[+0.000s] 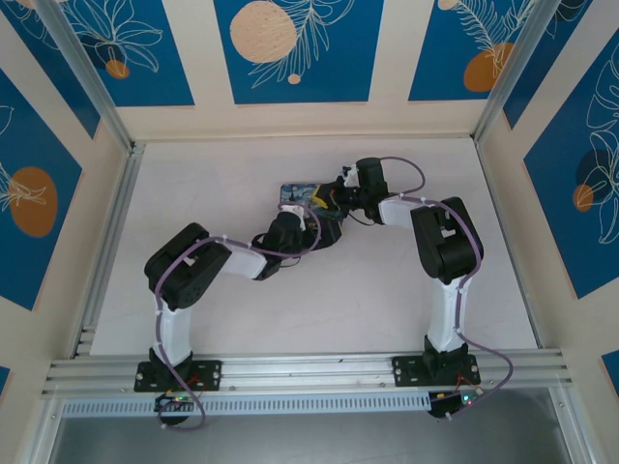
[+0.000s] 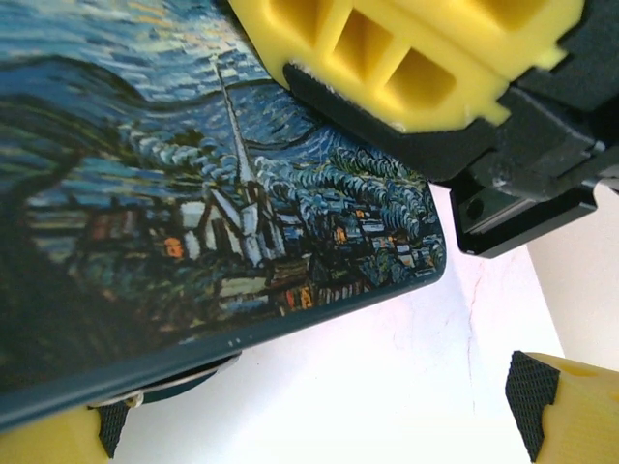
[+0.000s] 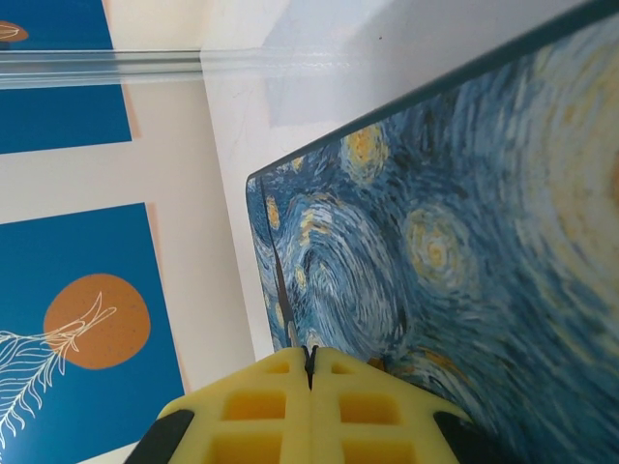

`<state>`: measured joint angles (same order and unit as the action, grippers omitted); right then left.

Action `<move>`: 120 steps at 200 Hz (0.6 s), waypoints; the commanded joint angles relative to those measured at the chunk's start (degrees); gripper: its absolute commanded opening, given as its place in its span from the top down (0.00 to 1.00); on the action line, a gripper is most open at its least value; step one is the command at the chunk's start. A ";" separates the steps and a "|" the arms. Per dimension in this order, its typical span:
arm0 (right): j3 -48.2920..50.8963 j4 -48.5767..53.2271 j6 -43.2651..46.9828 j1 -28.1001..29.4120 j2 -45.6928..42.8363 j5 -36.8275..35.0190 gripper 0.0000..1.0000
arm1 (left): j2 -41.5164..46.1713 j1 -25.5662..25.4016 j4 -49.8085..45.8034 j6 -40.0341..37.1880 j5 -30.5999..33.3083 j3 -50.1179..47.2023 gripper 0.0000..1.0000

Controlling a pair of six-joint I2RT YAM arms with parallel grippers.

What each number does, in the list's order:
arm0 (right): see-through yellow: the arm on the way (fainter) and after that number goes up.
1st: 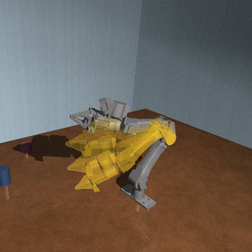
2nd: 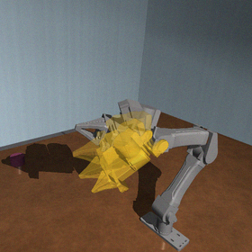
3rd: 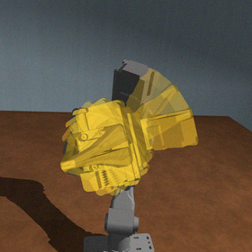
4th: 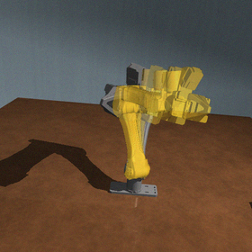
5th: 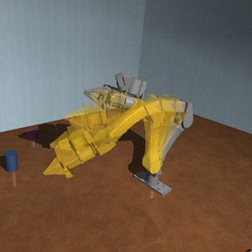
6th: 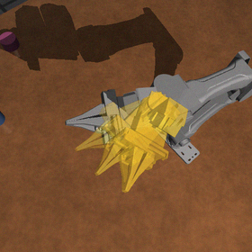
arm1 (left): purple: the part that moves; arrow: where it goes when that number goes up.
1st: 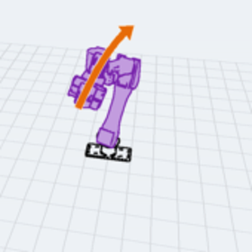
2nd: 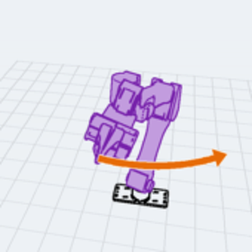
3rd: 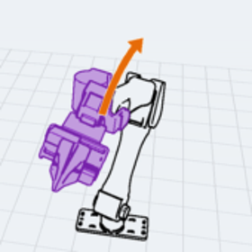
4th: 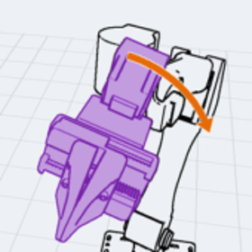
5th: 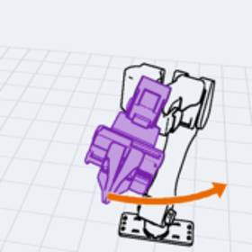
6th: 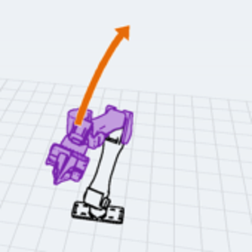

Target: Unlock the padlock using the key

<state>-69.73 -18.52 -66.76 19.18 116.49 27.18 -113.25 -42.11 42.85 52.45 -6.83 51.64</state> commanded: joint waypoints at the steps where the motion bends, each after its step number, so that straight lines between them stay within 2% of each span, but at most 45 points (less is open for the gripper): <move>1: 0.15 2.88 0.85 0.27 1.99 -0.26 1.00 | -1.73 -0.16 -1.80 1.80 0.29 0.13 0.00; 30: 0.09 2.64 0.67 0.29 1.99 -0.06 1.00 | -0.48 -1.48 -11.80 -2.42 6.01 2.45 0.00; 80: 0.08 2.50 0.58 0.27 2.16 -0.11 1.00 | -1.13 -4.00 -21.83 -7.21 14.97 7.46 0.00; 101: 0.19 2.36 0.49 0.27 2.17 0.06 1.00 | -1.99 -4.68 -22.64 -8.61 15.00 9.42 0.00; 120: 0.37 2.44 0.67 0.26 2.07 0.07 1.00 | -2.31 -4.52 -16.89 -8.46 9.79 8.67 0.01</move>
<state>-69.73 -18.61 -66.76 19.18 116.51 27.20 -113.89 -46.44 25.63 45.74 4.99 59.86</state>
